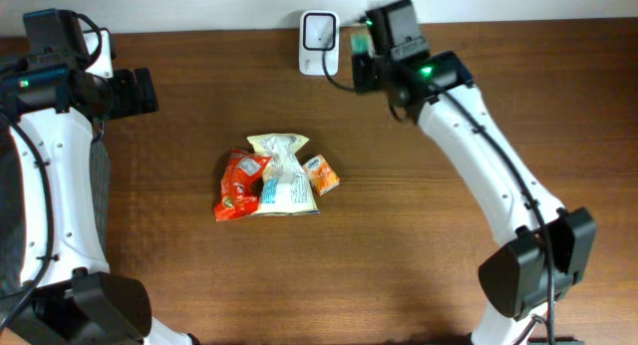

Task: Scan the item barcode
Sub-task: 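Carry the green pack to the right and set it down on the table, then grasp the orange tissue pack with the right gripper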

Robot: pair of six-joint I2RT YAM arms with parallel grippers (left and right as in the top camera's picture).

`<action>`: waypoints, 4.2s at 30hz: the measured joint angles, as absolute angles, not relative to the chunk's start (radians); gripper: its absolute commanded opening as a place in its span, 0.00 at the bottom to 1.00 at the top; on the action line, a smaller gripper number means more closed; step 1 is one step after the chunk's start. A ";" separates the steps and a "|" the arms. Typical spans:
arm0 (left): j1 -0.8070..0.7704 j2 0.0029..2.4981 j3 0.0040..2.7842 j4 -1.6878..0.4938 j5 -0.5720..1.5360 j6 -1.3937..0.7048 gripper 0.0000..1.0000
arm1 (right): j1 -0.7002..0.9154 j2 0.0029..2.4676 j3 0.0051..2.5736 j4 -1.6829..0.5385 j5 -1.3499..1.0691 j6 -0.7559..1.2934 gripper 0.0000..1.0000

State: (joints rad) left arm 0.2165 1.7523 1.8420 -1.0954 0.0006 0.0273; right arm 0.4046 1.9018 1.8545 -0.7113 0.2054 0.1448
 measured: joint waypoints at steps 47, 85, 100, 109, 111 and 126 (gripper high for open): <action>0.216 1.752 1.842 -1.096 0.001 0.027 0.99 | 0.382 1.802 1.813 -1.224 0.059 0.185 0.04; 0.216 1.752 1.842 -1.096 0.001 0.027 0.99 | 0.433 2.133 1.483 -0.646 -0.451 0.185 0.04; 0.216 1.752 1.842 -1.096 0.001 0.027 0.99 | 0.156 2.133 1.485 -0.895 -0.701 0.013 0.45; 0.216 1.752 1.842 -1.097 0.001 0.027 0.99 | 0.188 2.140 1.614 -1.067 -0.530 -0.076 0.58; 0.216 1.752 1.842 -1.097 0.001 0.027 0.99 | 0.212 2.141 1.557 -1.043 -0.523 -0.083 0.56; 0.216 1.752 1.842 -1.096 0.001 0.027 0.99 | 0.255 2.142 1.461 -0.914 -0.583 0.017 0.48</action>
